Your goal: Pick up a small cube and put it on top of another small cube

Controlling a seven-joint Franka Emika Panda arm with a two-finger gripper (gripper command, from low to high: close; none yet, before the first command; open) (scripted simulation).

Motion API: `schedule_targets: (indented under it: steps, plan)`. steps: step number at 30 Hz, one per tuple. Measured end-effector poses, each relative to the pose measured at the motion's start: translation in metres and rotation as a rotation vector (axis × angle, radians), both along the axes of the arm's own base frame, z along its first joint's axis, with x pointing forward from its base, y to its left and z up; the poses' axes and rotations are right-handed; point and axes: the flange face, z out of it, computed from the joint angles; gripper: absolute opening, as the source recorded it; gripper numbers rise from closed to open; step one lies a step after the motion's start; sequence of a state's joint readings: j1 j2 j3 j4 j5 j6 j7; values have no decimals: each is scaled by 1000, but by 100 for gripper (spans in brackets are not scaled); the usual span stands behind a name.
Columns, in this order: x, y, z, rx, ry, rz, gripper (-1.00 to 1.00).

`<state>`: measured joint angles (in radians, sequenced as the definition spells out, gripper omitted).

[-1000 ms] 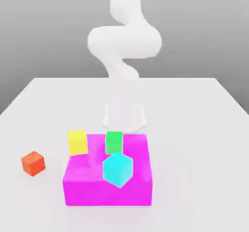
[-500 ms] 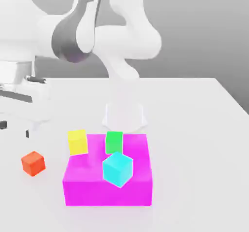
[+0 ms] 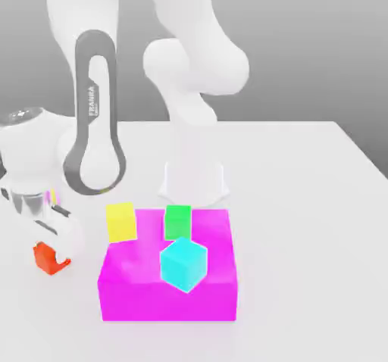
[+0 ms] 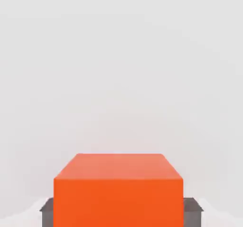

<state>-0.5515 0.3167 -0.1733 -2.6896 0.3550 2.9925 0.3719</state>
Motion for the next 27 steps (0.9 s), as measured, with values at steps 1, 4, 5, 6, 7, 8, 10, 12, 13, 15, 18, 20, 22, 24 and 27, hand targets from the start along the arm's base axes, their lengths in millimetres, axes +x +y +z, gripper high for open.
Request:
schedule_targets:
  steps: [1,4,5,6,7,8,10,12,13,15,18,20,22,24,27]
  plan:
    - [0,0,-5,1,0,0,-100]
    - [0,-1,13,-1,0,1,-100]
    - [1,-1,22,-1,0,2,-100]
    - [1,-1,32,-1,0,1,-100]
    - [1,0,42,0,-1,1,-100]
    - [0,0,51,1,-1,0,-100]
    - [34,31,73,15,-11,54,-100]
    - [68,70,97,28,-18,103,-100]
    - [85,95,109,33,-20,137,-100]
    - [106,136,136,37,-19,166,-100]
    - [128,207,175,28,-11,227,-100]
    - [132,251,192,13,-5,264,-100]
    - [133,264,178,6,-3,276,-100]
    - [133,268,154,4,-2,279,-100]
    - [132,268,145,3,-2,279,100]
